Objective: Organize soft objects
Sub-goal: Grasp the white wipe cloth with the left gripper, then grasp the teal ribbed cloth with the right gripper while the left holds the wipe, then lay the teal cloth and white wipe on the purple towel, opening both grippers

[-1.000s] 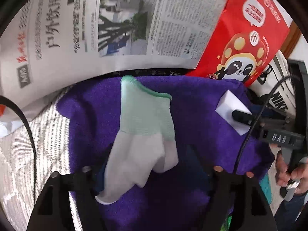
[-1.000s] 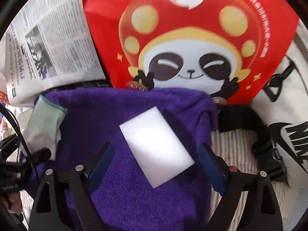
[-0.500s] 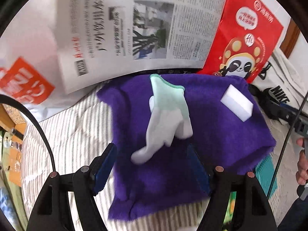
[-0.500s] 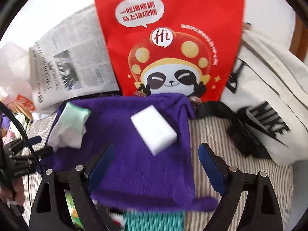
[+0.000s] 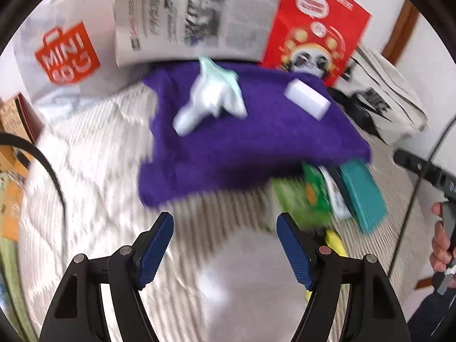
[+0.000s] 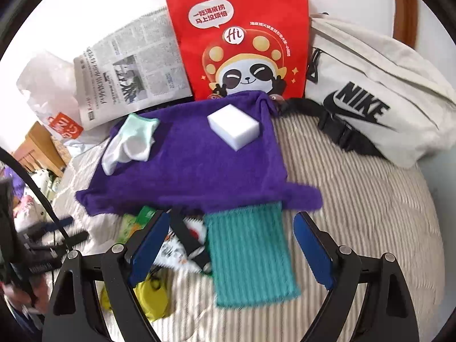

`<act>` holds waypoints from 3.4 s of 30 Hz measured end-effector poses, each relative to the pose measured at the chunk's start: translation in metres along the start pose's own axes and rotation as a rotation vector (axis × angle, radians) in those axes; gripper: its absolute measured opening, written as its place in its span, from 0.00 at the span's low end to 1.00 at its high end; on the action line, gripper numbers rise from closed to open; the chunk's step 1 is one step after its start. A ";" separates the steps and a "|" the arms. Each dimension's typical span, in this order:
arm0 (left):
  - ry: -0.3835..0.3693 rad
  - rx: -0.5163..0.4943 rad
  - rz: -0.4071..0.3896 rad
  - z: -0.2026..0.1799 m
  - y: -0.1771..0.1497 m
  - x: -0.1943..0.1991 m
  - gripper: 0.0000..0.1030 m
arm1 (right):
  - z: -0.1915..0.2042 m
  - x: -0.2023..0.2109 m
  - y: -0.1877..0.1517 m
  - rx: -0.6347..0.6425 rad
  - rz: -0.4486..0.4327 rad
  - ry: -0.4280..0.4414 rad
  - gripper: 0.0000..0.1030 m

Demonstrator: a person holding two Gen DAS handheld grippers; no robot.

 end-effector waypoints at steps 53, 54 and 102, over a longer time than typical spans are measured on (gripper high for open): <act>0.081 -0.077 -0.040 0.021 -0.035 -0.035 0.12 | -0.018 -0.016 -0.069 -0.044 0.105 -0.037 0.86; 0.068 -0.060 -0.038 0.024 -0.035 -0.035 0.11 | -0.023 -0.021 -0.069 -0.052 0.114 -0.037 0.86; -0.032 0.025 -0.142 0.026 0.002 0.021 0.10 | -0.015 -0.004 -0.016 0.080 0.012 0.002 0.84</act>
Point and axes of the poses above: each gripper's, at about its wrist camera, not at the fingertips, and x roughly against the way its jaws point, z to its left, y to its top, the point moved 8 cm from there along -x, roughly the way its jaws point, and after that the axes turned 11 degrees about y, right-handed, at the moved point
